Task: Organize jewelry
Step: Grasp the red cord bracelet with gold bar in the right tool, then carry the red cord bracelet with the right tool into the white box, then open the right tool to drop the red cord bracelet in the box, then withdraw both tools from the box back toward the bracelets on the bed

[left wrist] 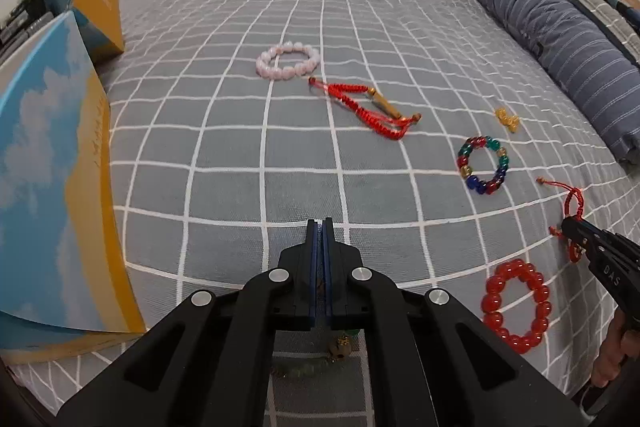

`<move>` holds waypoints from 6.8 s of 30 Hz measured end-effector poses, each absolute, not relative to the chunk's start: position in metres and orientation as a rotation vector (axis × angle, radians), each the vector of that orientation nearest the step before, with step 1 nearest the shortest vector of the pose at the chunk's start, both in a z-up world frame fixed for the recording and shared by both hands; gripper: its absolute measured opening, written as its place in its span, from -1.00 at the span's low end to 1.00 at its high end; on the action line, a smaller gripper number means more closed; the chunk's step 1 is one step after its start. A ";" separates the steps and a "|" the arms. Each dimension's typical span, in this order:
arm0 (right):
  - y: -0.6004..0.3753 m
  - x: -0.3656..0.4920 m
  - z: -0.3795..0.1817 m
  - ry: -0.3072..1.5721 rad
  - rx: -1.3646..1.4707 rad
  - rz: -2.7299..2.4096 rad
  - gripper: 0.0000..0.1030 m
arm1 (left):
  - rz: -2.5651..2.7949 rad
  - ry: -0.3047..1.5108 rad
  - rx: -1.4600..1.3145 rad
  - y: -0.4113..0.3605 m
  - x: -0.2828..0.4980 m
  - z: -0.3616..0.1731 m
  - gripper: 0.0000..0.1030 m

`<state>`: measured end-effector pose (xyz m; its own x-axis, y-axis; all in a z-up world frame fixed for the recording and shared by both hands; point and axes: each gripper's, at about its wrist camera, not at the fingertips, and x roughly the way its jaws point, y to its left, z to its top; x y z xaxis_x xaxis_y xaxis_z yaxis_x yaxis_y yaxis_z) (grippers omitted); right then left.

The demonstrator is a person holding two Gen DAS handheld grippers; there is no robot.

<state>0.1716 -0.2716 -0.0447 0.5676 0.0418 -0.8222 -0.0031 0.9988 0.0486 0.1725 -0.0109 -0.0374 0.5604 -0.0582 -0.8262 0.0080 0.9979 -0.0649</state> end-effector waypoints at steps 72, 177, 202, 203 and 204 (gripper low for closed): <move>0.055 0.167 0.130 0.726 -0.131 0.521 -0.78 | 0.288 0.726 -0.167 0.252 0.052 0.139 -1.00; -0.134 0.137 0.129 0.673 -0.067 0.123 0.85 | 0.041 0.696 -0.077 0.073 0.115 0.127 0.89; -0.264 0.107 0.020 0.810 0.026 -0.053 0.85 | -0.110 0.775 0.024 -0.059 0.198 0.022 0.89; -0.262 0.106 0.015 0.819 0.023 -0.047 0.85 | -0.110 0.787 0.034 -0.062 0.200 0.016 0.89; -0.260 0.107 0.010 0.828 0.019 -0.040 0.85 | -0.113 0.796 0.036 -0.063 0.201 0.013 0.89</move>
<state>0.1067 -0.2603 0.0097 0.6757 -0.0283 -0.7367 0.0432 0.9991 0.0013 0.2009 -0.0632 0.0127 0.6942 -0.0877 -0.7145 0.1150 0.9933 -0.0102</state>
